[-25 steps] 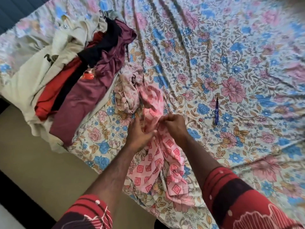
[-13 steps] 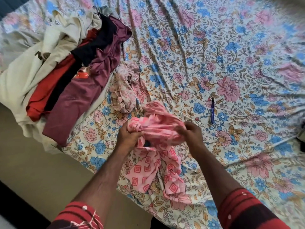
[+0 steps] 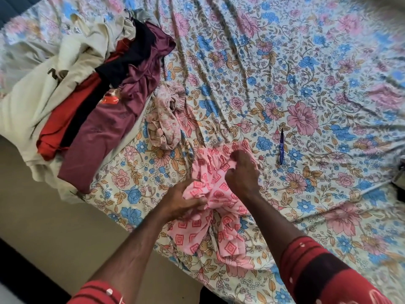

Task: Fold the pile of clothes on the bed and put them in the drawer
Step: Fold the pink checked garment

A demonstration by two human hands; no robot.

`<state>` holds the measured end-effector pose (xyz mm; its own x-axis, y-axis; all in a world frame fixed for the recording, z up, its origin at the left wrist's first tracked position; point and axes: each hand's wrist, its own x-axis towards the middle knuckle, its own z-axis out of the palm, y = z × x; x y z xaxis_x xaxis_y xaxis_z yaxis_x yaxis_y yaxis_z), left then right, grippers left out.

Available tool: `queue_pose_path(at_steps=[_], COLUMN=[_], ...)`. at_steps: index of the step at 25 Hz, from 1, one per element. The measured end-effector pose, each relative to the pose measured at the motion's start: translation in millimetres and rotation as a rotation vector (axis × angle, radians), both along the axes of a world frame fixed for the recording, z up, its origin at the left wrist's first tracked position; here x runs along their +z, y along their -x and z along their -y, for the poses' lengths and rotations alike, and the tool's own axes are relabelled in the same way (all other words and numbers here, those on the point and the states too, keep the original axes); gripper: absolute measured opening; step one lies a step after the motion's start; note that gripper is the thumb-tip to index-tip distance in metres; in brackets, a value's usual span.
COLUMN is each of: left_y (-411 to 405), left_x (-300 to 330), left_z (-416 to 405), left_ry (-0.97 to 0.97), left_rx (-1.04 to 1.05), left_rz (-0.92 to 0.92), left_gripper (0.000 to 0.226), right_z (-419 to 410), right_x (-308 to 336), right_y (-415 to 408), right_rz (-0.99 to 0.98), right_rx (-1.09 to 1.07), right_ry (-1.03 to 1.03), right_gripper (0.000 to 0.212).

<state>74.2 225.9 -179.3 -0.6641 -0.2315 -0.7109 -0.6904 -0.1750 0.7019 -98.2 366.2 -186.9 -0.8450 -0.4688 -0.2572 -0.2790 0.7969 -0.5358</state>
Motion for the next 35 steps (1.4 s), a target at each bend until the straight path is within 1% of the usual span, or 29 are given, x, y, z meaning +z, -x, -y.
queue_pose_path(at_steps=[2, 4, 5, 6, 8, 9, 10, 11, 13, 15, 17, 18, 19, 20, 21, 22, 23, 24, 25, 26, 27, 28, 29, 31, 32, 33, 35], left_y=[-6, -10, -10, -8, -1, 1, 2, 2, 1, 0, 3, 6, 7, 9, 11, 14, 18, 26, 34, 44, 55, 67, 78, 98, 107, 112, 125], left_x=[-1, -1, 1, 6, 13, 13, 13, 12, 7, 4, 3, 4, 4, 4, 3, 4, 4, 4, 5, 7, 12, 18, 27, 48, 59, 71, 96], left_z=[0, 0, 0, -1, 0, 1, 0, 0, 1, 0, -4, -5, -8, -10, -13, -17, -19, -19, -17, -13, -11, -10, -9, -7, -3, 4, 18], left_ry=[0.098, 0.111, 0.071, 0.039, 0.027, 0.035, 0.042, 0.045, 0.052, 0.084, 0.113, 0.112, 0.087, 0.041, -0.006, -0.032, -0.001, 0.117, 0.295, 0.461, 0.557, 0.579, 0.546, 0.377, 0.263, 0.172, 0.083], left_rx=[-0.128, -0.197, -0.190, -0.176, -0.177, -0.187, -0.192, -0.191, -0.183, -0.201, -0.240, -0.248, -0.238, -0.202, -0.141, -0.068, -0.009, 0.013, -0.006, -0.056, -0.125, -0.199, -0.265, -0.312, -0.304, -0.280, -0.250], left_rz=[0.024, 0.014, 0.010, 0.015, 0.058, 0.079, 0.091, 0.100, 0.118, 0.146, 0.152, 0.145, 0.132, 0.123, 0.119, 0.113, 0.101, 0.082, 0.070, 0.058, 0.010, -0.070, -0.152, -0.256, -0.287, -0.302, -0.305], left_gripper=[0.063, 0.075, 0.080, 0.080, 0.070, 0.064, 0.057, 0.050, 0.039, 0.023, 0.010, 0.014, 0.022, 0.037, 0.056, 0.073, 0.084, 0.092, 0.100, 0.109, 0.111, 0.103, 0.087, 0.049, 0.035, 0.027, 0.024], right_z=[15, 20, 21, 22, 24, 23, 21, 20, 16, 14, 13, 12, 10, 5, 0, -6, -13, -19, -25, -30, -35, -40, -44, -55, -64, -73, -95], right_x=[1, -4, -8, -9, -14, -17, -23, -31, -42, -42, -32, -25, -20, -15, -9, -3, 6, 16, 27, 37, 46, 52, 61, 75, 84, 92, 108], right_y=[0, -1, 0, 4, 21, 33, 44, 54, 64, 62, 63, 63, 61, 59, 57, 54, 51, 49, 47, 47, 48, 53, 58, 81, 96, 110, 138], right_rz=[0.138, 0.317, 0.321, 0.265, 0.129, 0.101, 0.120, 0.186, 0.398, 0.519, 0.651, 0.726, 0.778, 0.780, 0.743, 0.724, 0.751, 0.819, 0.917, 1.026, 1.136, 1.232, 1.289, 1.299, 1.298, 1.306, 1.288], right_rx=[0.049, 0.119, 0.136, 0.136, 0.078, 0.049, 0.038, 0.024, -0.069, -0.204, -0.327, -0.352, -0.335, -0.287, -0.224, -0.159, -0.090, -0.010, 0.059, 0.088, 0.071, 0.043, 0.031, 0.015, 0.008, 0.005, -0.012], right_ry=[0.038, 0.000, -0.034, -0.084, -0.155, -0.196, -0.253, -0.281, -0.188, -0.036, 0.092, 0.103, 0.079, 0.041, 0.032, 0.083, 0.168, 0.263, 0.337, 0.384, 0.424, 0.468, 0.522, 0.668, 0.763, 0.862, 1.010], right_gripper=[0.027, 0.027, 0.031, 0.034, 0.040, 0.046, 0.056, 0.066, 0.083, 0.097, 0.103, 0.099, 0.086, 0.072, 0.049, 0.033, 0.023, 0.019, 0.016, 0.013, 0.009, 0.006, 0.004, 0.014, 0.018, 0.019, 0.025])
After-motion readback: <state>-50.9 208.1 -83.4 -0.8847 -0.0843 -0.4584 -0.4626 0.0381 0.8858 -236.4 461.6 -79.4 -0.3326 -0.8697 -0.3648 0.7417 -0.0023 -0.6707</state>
